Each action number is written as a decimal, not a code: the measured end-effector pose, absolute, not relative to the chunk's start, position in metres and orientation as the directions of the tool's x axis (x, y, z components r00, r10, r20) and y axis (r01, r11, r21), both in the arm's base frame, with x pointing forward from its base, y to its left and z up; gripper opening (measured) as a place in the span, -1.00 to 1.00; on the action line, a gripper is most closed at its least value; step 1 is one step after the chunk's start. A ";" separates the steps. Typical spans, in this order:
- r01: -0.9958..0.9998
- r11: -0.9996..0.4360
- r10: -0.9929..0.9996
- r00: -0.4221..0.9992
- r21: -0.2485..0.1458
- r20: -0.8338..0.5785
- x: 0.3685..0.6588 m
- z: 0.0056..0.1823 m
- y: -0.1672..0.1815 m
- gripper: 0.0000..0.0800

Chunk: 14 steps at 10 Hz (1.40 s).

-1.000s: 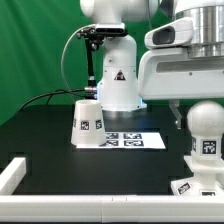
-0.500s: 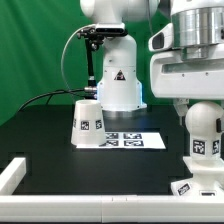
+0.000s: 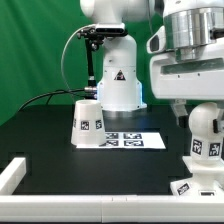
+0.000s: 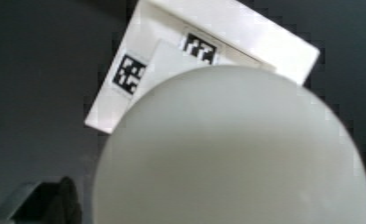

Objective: Assemble lamp

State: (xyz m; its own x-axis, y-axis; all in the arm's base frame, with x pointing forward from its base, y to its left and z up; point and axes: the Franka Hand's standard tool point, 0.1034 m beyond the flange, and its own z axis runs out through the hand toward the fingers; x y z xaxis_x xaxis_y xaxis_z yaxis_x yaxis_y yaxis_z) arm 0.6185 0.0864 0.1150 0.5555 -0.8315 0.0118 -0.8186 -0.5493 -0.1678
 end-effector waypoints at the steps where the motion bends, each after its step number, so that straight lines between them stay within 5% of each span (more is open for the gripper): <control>1: -0.693 -0.704 -0.706 0.707 -0.154 0.046 0.618 0.115 0.088 0.74; 5: -0.447 -0.886 -0.459 0.884 -0.123 0.093 0.618 0.115 0.088 0.75; 8: -0.090 -0.995 -0.094 0.988 -0.033 0.124 0.618 0.117 0.098 0.75; 10: -0.101 -0.994 -0.104 0.987 -0.034 0.122 0.618 0.116 0.095 0.75; 12: -0.116 -0.993 -0.120 0.985 -0.036 0.121 0.618 0.116 0.095 0.44; 14: -0.309 -0.949 -0.314 0.943 -0.058 0.109 0.617 0.116 0.096 0.44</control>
Offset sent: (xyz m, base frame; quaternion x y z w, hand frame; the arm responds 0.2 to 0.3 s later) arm 0.0000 0.0000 0.0000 0.0000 0.0000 -0.1938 0.9810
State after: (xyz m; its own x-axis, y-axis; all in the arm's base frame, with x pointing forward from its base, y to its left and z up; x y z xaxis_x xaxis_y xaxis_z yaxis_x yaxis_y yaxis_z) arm 0.6171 0.0965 0.1164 0.9432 -0.3139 0.1086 -0.3092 -0.9492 -0.0580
